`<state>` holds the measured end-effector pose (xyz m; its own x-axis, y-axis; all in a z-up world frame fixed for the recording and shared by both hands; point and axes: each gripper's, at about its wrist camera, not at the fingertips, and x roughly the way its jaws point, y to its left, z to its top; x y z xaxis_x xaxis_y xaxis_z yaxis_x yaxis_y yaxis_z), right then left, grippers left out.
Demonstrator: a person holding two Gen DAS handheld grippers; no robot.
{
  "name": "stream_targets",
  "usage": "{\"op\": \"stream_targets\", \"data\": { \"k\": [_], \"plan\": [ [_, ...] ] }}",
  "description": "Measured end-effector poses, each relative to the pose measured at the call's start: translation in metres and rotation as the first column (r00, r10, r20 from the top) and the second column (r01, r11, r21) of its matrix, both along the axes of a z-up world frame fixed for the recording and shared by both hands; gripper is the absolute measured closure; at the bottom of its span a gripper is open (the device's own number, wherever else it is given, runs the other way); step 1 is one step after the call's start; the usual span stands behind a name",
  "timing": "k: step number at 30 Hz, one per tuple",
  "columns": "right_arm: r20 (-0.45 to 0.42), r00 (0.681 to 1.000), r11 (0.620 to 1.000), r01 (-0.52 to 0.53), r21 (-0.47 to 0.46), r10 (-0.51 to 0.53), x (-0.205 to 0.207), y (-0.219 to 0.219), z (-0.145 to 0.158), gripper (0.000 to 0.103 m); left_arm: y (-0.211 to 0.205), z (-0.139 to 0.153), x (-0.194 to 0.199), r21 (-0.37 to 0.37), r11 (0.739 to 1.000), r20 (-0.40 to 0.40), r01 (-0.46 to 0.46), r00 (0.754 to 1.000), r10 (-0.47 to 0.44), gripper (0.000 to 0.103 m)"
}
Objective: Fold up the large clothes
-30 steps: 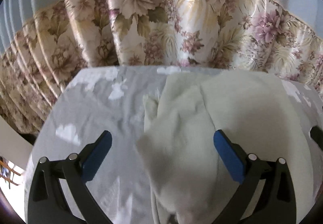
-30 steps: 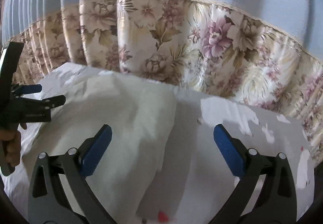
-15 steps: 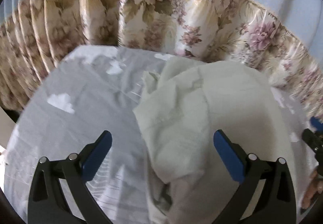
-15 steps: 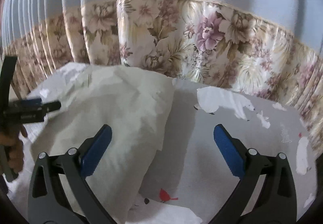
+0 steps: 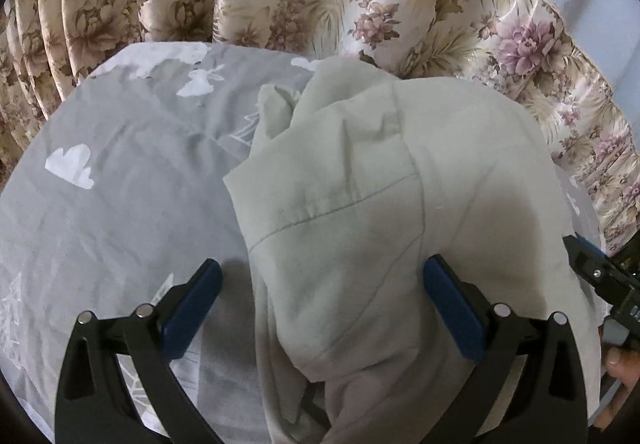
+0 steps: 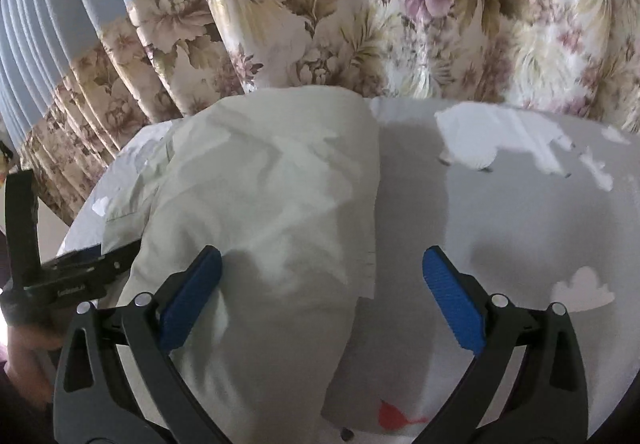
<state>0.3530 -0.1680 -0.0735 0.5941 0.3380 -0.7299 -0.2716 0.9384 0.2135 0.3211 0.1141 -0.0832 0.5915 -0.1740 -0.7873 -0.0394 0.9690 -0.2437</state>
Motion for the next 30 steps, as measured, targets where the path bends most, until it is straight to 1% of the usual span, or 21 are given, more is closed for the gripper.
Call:
{"op": "stream_targets", "data": {
  "k": [3, 5, 6, 8, 9, 10, 11, 12, 13, 14, 16, 20, 22, 25, 28, 30],
  "plan": [
    [-0.027, 1.000, 0.998, -0.010, 0.054, 0.012, 0.003, 0.000, -0.010, 0.014, -0.002, 0.000, 0.002, 0.014, 1.000, 0.001, 0.001, 1.000, -0.001, 0.001],
    [-0.036, 0.999, 0.995, -0.035, 0.089, 0.038, 0.003, 0.001, -0.011, 0.033, -0.002, 0.000, 0.002, 0.017, 1.000, 0.001, 0.005, 1.000, -0.005, 0.001],
    [-0.039, 0.998, 0.994, -0.044, 0.097, 0.048, 0.002, 0.003, -0.010, 0.033, -0.002, 0.000, 0.002, 0.017, 1.000, 0.002, 0.007, 1.000, -0.007, 0.001],
    [-0.039, 0.998, 0.995, -0.050, 0.088, 0.054, 0.002, 0.006, -0.008, 0.041, -0.002, 0.000, 0.002, 0.013, 1.000, -0.005, 0.016, 1.000, -0.016, 0.003],
    [-0.040, 0.997, 0.994, -0.054, 0.094, 0.058, 0.002, 0.007, -0.007, 0.043, -0.003, 0.000, 0.002, 0.008, 1.000, -0.001, 0.020, 1.000, -0.020, 0.006],
    [-0.040, 0.997, 0.993, -0.059, 0.099, 0.063, 0.002, 0.008, -0.006, 0.048, -0.004, 0.001, 0.001, -0.002, 0.999, 0.005, 0.035, 0.999, -0.035, 0.017],
    [-0.036, 0.997, 0.993, -0.066, 0.100, 0.070, 0.001, 0.008, -0.006, 0.053, -0.006, 0.003, 0.000, -0.019, 0.999, 0.010, 0.050, 0.999, -0.050, 0.024],
    [-0.030, 0.997, 0.993, -0.071, 0.099, 0.074, 0.001, 0.009, -0.005, 0.056, -0.009, 0.004, -0.001, -0.033, 0.998, 0.013, 0.061, 0.998, -0.060, 0.036],
    [-0.020, 0.997, 0.993, -0.077, 0.094, 0.079, 0.000, 0.010, -0.004, 0.062, -0.012, 0.006, -0.002, -0.037, 0.997, 0.015, 0.071, 0.997, -0.071, 0.046],
    [-0.013, 0.997, 0.993, -0.078, 0.091, 0.079, -0.001, 0.010, -0.004, 0.065, -0.015, 0.008, -0.002, -0.030, 0.996, 0.020, 0.082, 0.996, -0.081, 0.049],
    [-0.006, 0.997, 0.992, -0.082, 0.092, 0.083, -0.002, 0.011, -0.001, 0.070, -0.020, 0.011, -0.002, -0.017, 0.996, 0.025, 0.091, 0.996, -0.091, 0.058],
    [0.027, 0.995, 0.992, -0.094, 0.081, 0.092, -0.005, 0.011, 0.008, 0.076, -0.027, 0.016, -0.003, 0.010, 0.995, 0.037, 0.098, 0.994, -0.098, 0.070],
    [0.041, 0.994, 0.992, -0.104, 0.073, 0.101, -0.007, 0.010, 0.014, 0.077, -0.030, 0.021, -0.002, 0.010, 0.995, 0.041, 0.098, 0.994, -0.098, 0.076],
    [0.065, 0.992, 0.992, -0.109, 0.066, 0.105, -0.009, 0.002, 0.025, 0.079, -0.041, 0.028, -0.002, 0.003, 0.993, 0.051, 0.116, 0.992, -0.116, 0.080],
    [0.089, 0.992, 0.994, -0.091, 0.056, 0.086, -0.009, -0.017, 0.038, 0.080, -0.067, 0.034, 0.000, 0.005, 0.989, 0.062, 0.146, 0.987, -0.146, 0.081],
    [0.106, 0.992, 0.996, -0.077, 0.041, 0.073, -0.008, -0.037, 0.048, 0.080, -0.090, 0.037, 0.003, 0.000, 0.987, 0.069, 0.161, 0.985, -0.161, 0.081]
  ]
}}
